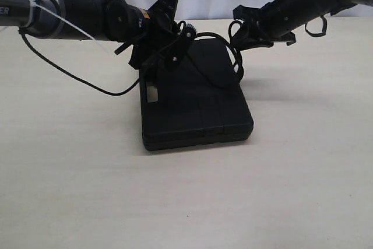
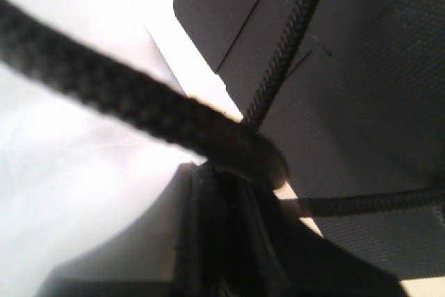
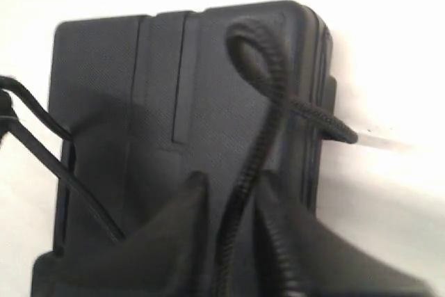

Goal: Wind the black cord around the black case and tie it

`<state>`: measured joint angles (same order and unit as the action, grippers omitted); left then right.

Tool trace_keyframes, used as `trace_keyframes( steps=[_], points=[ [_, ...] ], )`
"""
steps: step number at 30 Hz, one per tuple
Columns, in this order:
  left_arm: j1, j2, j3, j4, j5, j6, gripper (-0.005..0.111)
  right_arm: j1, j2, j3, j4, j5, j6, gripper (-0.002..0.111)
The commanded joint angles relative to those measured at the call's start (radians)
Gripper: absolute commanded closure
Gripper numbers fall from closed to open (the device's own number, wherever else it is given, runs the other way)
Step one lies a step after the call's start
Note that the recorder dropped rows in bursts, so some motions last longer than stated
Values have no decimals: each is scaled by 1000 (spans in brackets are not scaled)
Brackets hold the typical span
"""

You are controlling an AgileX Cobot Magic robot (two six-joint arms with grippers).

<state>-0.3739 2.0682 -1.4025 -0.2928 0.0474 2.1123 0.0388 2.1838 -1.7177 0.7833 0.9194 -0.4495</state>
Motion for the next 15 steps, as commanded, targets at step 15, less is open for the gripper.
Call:
trace_keyframes(
  steps=[15],
  points=[
    [-5, 1, -6, -4, -8, 29, 107, -2, -14, 0, 12, 257, 13, 104]
  ],
)
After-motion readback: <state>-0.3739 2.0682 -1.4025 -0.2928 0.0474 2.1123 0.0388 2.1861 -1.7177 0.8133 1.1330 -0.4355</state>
